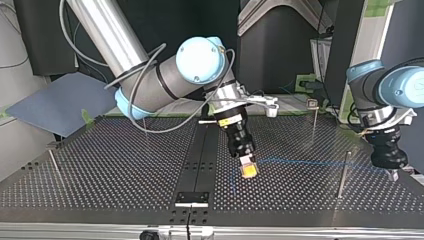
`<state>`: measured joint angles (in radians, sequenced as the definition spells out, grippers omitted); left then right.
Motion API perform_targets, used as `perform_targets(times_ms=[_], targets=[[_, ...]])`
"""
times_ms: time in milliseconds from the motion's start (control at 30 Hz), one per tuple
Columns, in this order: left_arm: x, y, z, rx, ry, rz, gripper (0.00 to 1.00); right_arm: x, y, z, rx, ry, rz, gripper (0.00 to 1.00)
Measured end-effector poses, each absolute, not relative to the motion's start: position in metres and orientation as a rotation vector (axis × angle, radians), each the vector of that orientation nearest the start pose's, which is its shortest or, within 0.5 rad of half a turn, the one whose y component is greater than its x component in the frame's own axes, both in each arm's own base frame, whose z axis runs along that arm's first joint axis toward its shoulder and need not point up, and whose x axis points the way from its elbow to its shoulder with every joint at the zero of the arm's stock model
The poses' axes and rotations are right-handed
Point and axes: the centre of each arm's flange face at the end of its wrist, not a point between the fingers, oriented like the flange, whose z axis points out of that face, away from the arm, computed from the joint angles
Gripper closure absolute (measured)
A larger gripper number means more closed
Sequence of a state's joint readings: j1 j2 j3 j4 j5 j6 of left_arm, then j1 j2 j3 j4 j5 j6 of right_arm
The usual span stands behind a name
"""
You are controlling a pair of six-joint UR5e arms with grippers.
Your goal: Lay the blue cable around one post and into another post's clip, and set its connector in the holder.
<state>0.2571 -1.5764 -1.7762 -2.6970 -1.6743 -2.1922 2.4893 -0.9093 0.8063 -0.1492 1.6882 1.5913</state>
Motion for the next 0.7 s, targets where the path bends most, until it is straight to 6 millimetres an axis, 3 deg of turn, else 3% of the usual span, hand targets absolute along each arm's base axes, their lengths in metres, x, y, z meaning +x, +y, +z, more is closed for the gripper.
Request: perform_targets(times_ms=[333, 700], targets=[[0.529, 0.011, 0.412, -0.636, 1.229, -0.226, 1.00, 0.692, -0.379, 0.443, 1.533, -0.685, 1.942, 1.00], [0.530, 0.007, 0.407, -0.628, 1.247, -0.231, 1.00, 0.691, -0.381, 0.437, 1.556, -0.696, 1.921, 1.00]])
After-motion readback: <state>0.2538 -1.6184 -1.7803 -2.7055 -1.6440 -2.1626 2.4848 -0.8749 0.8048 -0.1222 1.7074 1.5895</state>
